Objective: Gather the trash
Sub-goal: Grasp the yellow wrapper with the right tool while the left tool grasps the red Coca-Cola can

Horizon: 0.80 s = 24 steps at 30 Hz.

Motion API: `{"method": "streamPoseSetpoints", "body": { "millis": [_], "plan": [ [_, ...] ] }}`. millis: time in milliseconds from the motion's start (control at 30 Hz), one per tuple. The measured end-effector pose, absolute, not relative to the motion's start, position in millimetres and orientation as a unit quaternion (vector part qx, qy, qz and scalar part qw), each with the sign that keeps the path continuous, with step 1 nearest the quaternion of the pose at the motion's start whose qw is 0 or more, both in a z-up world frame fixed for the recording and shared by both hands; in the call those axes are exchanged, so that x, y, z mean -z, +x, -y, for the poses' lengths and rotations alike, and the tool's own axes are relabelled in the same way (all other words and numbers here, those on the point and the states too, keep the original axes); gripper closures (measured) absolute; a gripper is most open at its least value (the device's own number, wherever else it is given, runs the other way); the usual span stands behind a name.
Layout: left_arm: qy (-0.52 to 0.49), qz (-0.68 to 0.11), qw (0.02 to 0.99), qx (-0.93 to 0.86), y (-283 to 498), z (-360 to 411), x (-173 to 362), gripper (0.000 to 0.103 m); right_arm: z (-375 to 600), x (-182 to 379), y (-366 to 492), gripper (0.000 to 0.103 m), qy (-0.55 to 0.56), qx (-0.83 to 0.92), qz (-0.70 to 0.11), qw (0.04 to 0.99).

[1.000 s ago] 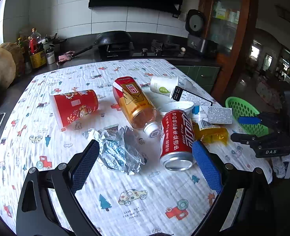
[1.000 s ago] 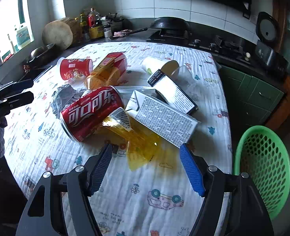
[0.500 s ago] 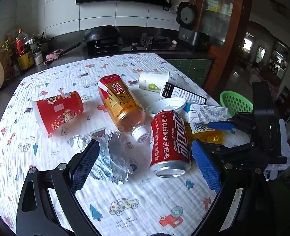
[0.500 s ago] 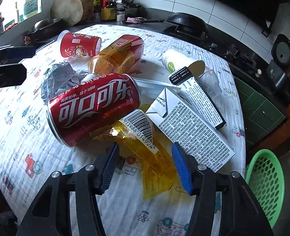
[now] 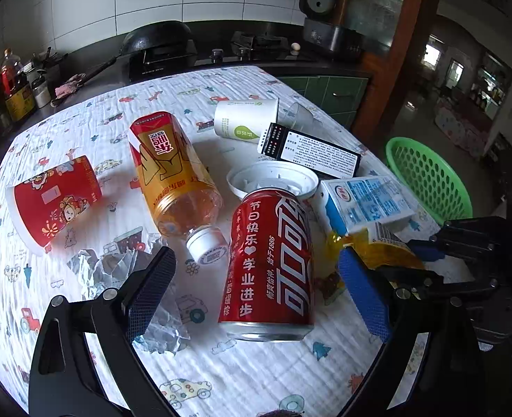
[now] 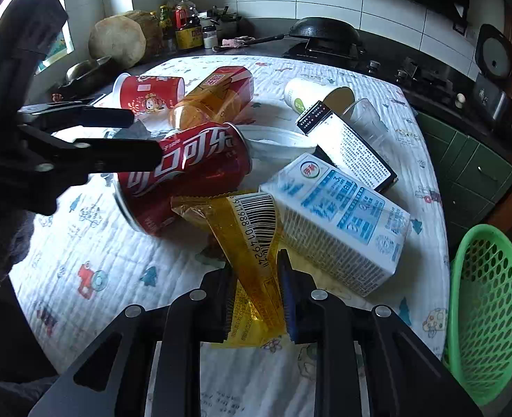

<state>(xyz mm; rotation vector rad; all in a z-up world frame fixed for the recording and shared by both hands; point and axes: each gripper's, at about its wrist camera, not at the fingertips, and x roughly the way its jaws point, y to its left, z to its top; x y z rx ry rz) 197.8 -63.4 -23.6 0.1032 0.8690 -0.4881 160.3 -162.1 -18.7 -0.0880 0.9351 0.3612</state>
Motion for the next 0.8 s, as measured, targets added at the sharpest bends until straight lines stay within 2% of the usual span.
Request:
{"method": "streamPoseSetpoints", "body": {
  "millis": [400, 567, 800],
  "plan": [
    [0.078, -0.432, 0.871, 0.220, 209, 82, 38, 0.011, 197, -4, 107, 0.081, 0.012, -0.177, -0.432, 0.884],
    [0.094, -0.437, 0.869, 0.211, 211, 89, 44, 0.017, 222, -16, 92, 0.081, 0.024, -0.150, -0.418, 0.895],
    [0.130, -0.432, 0.869, 0.205, 208, 99, 48, 0.017, 260, -22, 88, 0.081, 0.041, -0.105, -0.409, 0.906]
  ]
}}
